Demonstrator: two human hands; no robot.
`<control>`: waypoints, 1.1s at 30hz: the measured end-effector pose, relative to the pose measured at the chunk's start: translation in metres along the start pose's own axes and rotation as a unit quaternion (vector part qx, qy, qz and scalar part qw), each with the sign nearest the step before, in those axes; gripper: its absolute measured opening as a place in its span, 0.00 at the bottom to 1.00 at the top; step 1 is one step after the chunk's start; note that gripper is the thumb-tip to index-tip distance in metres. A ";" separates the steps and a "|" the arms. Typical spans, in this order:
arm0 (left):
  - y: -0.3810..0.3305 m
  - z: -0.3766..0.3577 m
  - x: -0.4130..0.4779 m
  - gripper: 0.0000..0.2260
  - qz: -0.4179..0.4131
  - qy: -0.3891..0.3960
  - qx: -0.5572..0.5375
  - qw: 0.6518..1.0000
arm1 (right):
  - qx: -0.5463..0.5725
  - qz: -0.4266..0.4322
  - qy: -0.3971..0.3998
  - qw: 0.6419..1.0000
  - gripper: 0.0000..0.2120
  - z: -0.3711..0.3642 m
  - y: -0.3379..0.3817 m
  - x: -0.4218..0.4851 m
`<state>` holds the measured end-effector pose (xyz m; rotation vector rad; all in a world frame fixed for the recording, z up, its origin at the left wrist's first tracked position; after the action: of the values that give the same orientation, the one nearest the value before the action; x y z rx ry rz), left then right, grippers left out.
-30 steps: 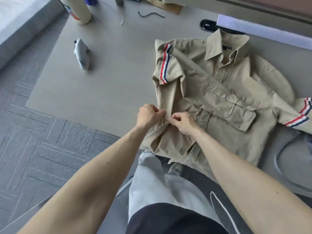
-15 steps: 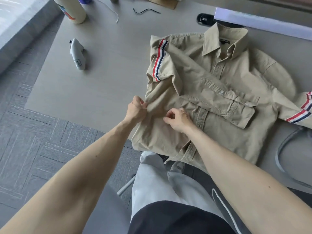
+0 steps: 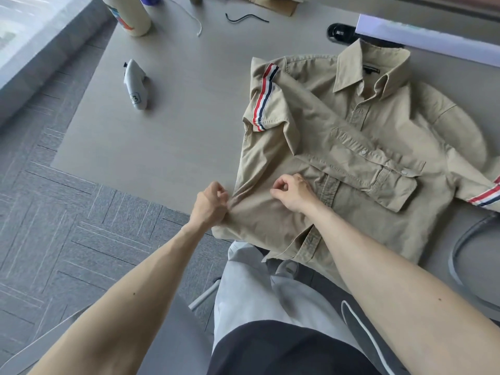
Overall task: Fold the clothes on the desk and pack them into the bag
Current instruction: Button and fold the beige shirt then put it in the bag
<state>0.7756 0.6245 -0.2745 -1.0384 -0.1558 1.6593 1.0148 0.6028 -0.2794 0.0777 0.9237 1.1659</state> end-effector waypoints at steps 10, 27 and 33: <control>0.023 -0.011 -0.031 0.19 -0.041 0.119 0.045 0.991 | 0.008 0.010 0.013 1.000 0.05 0.001 -0.005 0.003; -0.097 -0.121 -0.091 0.26 -0.196 0.157 0.122 0.960 | -0.040 -0.084 -0.053 0.994 0.10 0.030 -0.112 -0.104; -0.108 -0.150 -0.099 0.25 -0.278 0.177 0.267 0.906 | -0.035 -0.095 -0.059 0.993 0.13 0.028 -0.119 -0.107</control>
<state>0.9570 0.5228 -0.2484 -0.7559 0.2196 0.8965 1.1133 0.4751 -0.2588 0.0013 0.7670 1.0050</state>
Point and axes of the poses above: each hand's wrist, its own x-axis towards the middle knuckle, its own z-axis out of the back of the hand, y = z × x, the point moved 5 cm from there along x, towards the middle knuckle, and after that the axes turned 6 degrees about -x, right-handed, at the moved point
